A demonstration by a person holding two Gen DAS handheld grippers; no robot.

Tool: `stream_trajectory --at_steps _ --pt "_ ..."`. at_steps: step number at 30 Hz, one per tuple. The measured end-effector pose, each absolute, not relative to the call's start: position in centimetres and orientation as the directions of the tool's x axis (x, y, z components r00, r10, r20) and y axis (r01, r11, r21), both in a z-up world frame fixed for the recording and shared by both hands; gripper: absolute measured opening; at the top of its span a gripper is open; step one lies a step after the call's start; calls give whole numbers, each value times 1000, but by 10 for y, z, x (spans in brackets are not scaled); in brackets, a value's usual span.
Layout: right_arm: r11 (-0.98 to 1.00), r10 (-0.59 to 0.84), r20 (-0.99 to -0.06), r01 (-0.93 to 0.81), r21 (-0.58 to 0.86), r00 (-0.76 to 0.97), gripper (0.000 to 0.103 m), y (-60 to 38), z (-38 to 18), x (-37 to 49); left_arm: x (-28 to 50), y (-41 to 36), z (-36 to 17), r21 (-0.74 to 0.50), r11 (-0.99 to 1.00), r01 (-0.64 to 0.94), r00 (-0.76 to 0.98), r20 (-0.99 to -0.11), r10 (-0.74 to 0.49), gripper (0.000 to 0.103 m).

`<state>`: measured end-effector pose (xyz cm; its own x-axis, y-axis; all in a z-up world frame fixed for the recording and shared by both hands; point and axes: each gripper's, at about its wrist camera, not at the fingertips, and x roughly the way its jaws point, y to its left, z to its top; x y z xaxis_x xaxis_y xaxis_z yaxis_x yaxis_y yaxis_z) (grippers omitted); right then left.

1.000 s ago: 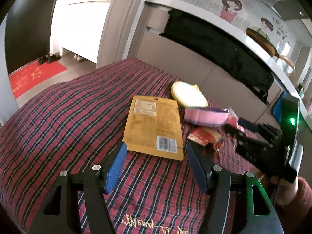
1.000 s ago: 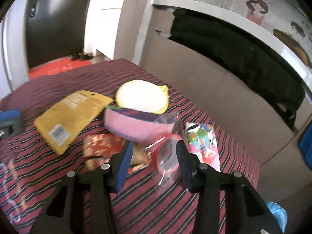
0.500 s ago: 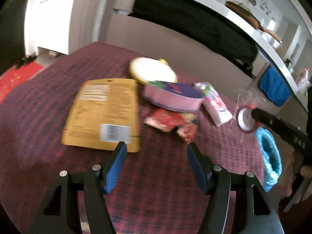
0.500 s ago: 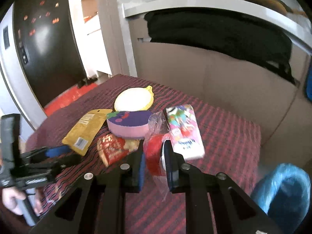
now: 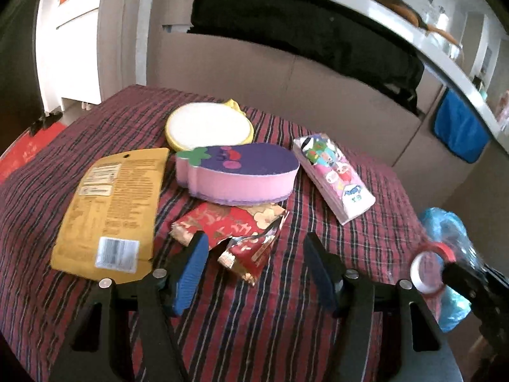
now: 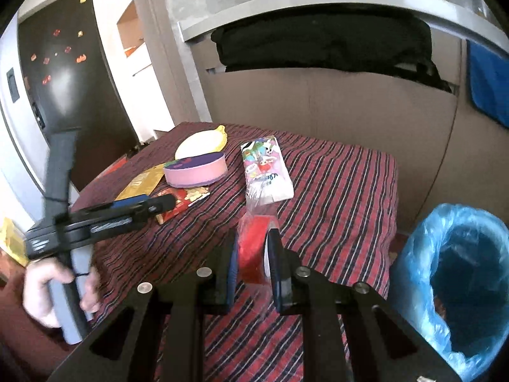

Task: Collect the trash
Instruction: 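Grasp the red snack packet with the left gripper while the right gripper grasps the clear bag with red tape, then carry the red packet and clear bag over the blue bin and open both grippers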

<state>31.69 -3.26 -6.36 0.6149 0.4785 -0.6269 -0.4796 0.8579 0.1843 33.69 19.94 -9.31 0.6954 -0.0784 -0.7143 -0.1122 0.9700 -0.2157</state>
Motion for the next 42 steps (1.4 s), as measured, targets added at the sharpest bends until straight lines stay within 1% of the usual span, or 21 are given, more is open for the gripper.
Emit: stream_trajectory --at_steps 2,3,5,6,7,8,9,10,13,20,24,29,34,36,38,40,42 --pt "857 483 -626 -478 194 612 16 -35 -66 314 342 196 -99 -191 975 -116 682 -729 -62 55" --pt "857 485 -625 -476 199 612 16 -38 -66 313 343 194 -101 -183 976 -115 680 -731 -57 50" --pt "859 486 -622 -466 212 613 16 -43 -66 313 342 193 -103 -169 979 -115 683 -729 -46 40" --pt "859 487 -622 -464 216 613 16 -44 -65 313 340 193 -103 -166 979 -120 691 -722 -38 30" --pt "859 487 -623 -464 217 612 16 -45 -65 313 337 193 -103 -166 978 -126 697 -716 -32 25" --pt "859 488 -622 -464 217 612 16 -46 -65 312 335 194 -103 -173 977 -129 701 -712 -33 24" --pt "858 490 -622 -465 219 611 16 -47 -65 311 332 195 -104 -178 976 -126 702 -711 -39 19" --pt "858 490 -624 -465 221 609 16 -47 -66 311 330 195 -104 -178 976 -124 701 -712 -40 18" --pt "857 495 -629 -456 239 600 16 -48 -68 310 318 196 -103 -187 975 -119 702 -711 -51 16" --pt "850 511 -625 -457 263 590 16 -48 -66 299 272 192 -88 -267 961 -77 711 -690 -135 14" --pt "839 529 -609 -473 269 591 16 -52 -64 288 249 183 -85 -262 964 -33 697 -698 -166 14" --pt "823 560 -620 -456 338 550 16 -61 -76 293 238 163 -83 -273 961 33 677 -702 -223 14" --pt "829 549 -614 -463 314 567 15 -68 -72 287 231 148 -80 -261 963 72 688 -686 -238 13" --pt "824 556 -614 -468 319 560 15 -69 -72 287 231 144 -78 -241 968 73 699 -680 -222 13" --pt "822 558 -612 -472 318 560 15 -68 -72 286 234 144 -76 -262 962 76 695 -678 -240 13" --pt "819 563 -608 -478 318 560 15 -68 -72 285 238 144 -70 -269 960 77 696 -675 -245 13" --pt "821 558 -605 -482 306 567 15 -69 -70 285 238 139 -58 -244 966 86 716 -659 -230 13"
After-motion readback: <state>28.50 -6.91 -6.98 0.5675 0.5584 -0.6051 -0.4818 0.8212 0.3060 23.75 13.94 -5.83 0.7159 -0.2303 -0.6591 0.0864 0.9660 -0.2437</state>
